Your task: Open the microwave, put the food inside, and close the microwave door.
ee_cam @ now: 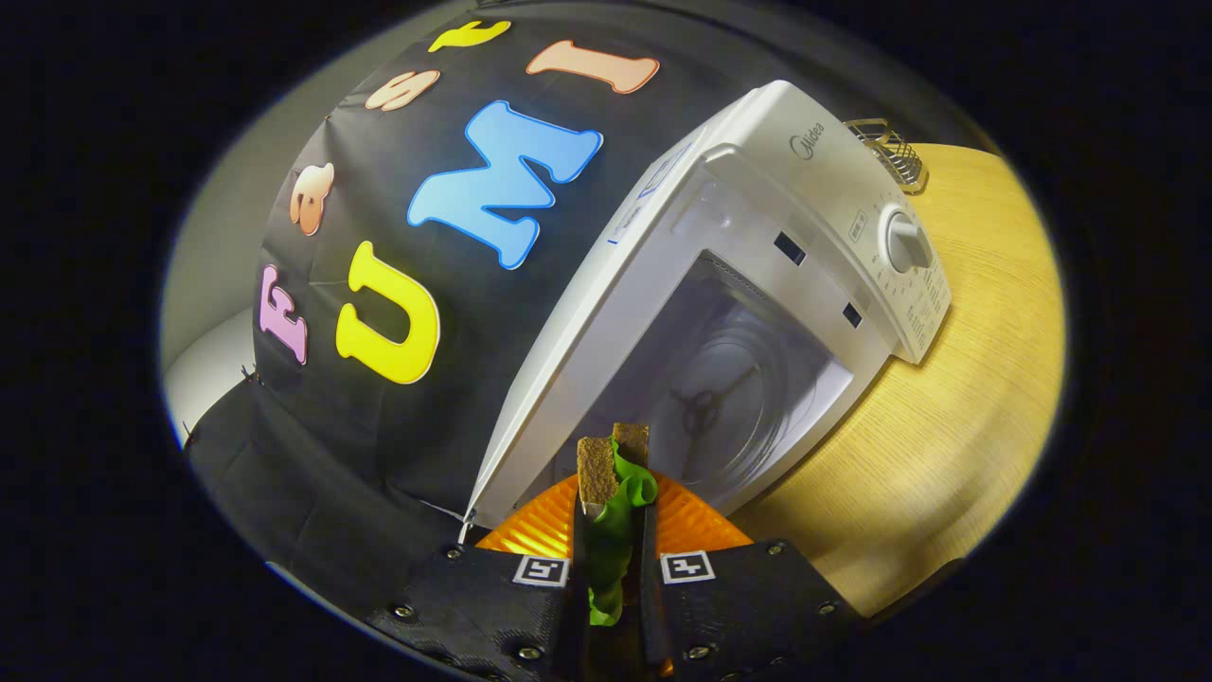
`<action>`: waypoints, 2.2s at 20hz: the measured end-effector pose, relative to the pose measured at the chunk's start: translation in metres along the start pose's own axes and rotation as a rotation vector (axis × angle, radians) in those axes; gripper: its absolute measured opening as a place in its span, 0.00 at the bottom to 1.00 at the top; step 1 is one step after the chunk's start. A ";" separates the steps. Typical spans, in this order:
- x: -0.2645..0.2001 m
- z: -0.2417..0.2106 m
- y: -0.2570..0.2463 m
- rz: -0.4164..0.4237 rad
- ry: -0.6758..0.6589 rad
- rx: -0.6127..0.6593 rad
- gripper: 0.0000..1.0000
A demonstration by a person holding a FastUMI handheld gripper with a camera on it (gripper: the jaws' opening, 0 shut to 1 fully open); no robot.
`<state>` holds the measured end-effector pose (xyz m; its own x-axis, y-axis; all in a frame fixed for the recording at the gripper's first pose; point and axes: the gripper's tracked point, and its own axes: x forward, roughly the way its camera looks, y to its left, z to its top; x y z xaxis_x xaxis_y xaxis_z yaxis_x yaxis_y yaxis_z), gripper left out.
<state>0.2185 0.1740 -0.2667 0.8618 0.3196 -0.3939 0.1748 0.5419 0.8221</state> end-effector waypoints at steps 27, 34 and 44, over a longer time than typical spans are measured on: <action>0.089 -0.007 -0.065 -0.178 -0.225 0.057 0.97; 0.052 -0.002 -0.060 -0.262 -0.231 -0.094 0.98; -0.044 0.012 0.007 -0.192 -0.185 -0.316 0.97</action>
<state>0.1879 0.1544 -0.2390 0.9039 0.0601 -0.4236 0.2106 0.7993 0.5628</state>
